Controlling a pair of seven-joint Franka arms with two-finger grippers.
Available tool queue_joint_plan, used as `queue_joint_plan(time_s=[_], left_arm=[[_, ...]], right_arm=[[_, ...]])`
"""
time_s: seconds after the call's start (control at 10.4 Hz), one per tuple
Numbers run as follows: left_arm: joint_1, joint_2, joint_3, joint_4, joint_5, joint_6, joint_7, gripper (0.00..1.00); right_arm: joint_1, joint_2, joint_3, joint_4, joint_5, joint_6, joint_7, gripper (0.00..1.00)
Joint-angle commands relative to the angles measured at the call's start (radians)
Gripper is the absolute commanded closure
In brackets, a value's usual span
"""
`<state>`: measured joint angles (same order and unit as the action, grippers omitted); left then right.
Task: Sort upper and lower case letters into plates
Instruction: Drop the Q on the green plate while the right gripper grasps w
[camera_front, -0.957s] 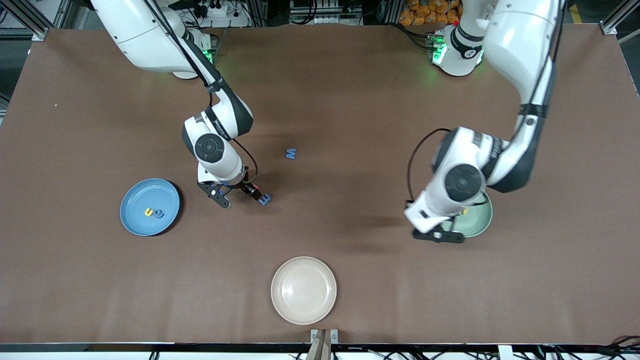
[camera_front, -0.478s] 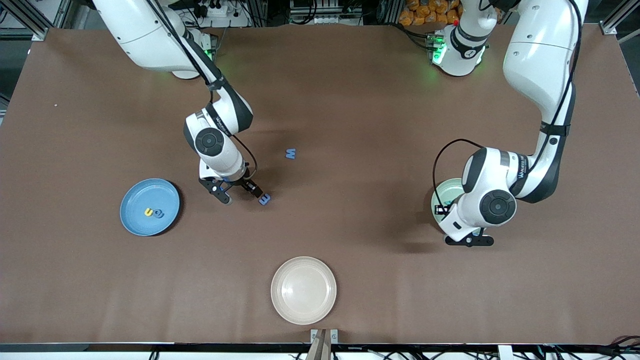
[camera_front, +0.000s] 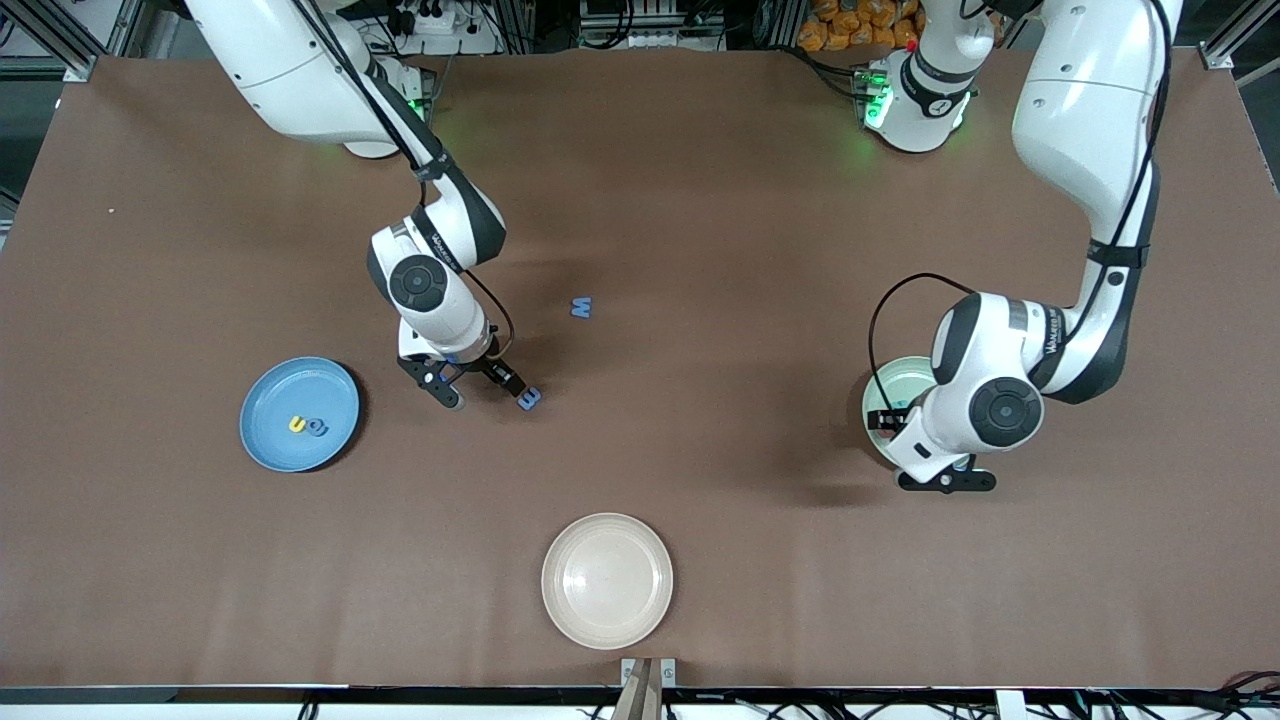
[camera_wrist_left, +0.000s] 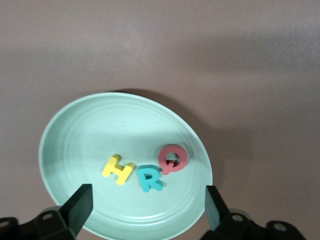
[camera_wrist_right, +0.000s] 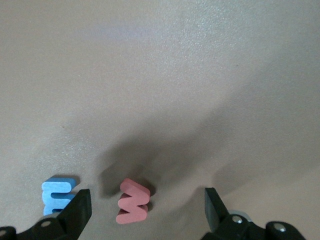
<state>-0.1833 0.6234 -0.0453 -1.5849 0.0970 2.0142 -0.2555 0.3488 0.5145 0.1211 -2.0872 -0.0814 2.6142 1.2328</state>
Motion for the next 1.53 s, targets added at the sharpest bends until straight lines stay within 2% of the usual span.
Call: queue_joint_plan(time_s=[0.0, 0.29, 0.38, 0.48, 0.57, 0.96, 1.24, 1.44], left_arm=[[0.002, -0.070, 0.019, -0.011, -0.019, -0.005, 0.024, 0.00], [0.002, -0.083, 0.021, 0.002, -0.023, -0.006, 0.032, 0.00], [0.002, -0.090, 0.021, 0.002, -0.023, -0.006, 0.032, 0.00], [0.002, -0.093, 0.021, 0.002, -0.025, -0.014, 0.032, 0.00], [0.002, -0.094, 0.021, 0.002, -0.025, -0.015, 0.032, 0.00], [0.002, -0.097, 0.021, 0.003, -0.025, -0.015, 0.030, 0.00], [-0.021, -0.097, 0.012, 0.009, -0.017, -0.015, 0.028, 0.00], [-0.080, -0.096, -0.014, 0.016, -0.022, -0.015, 0.015, 0.00]], right_arm=[[0.010, 0.019, -0.003, 0.016, 0.015, 0.007, 0.013, 0.00], [0.013, 0.024, -0.003, 0.021, 0.014, 0.007, 0.014, 0.00], [0.022, 0.024, -0.003, 0.021, 0.014, 0.007, 0.014, 0.22], [0.022, 0.022, -0.003, 0.021, 0.014, 0.009, 0.016, 0.84], [0.022, 0.024, -0.003, 0.021, 0.014, 0.009, 0.016, 1.00], [0.039, 0.018, -0.003, 0.019, 0.014, 0.007, 0.014, 1.00], [0.012, -0.019, -0.011, 0.035, 0.012, -0.005, 0.004, 1.00], [-0.046, -0.021, -0.014, 0.131, -0.003, -0.066, -0.004, 1.00]])
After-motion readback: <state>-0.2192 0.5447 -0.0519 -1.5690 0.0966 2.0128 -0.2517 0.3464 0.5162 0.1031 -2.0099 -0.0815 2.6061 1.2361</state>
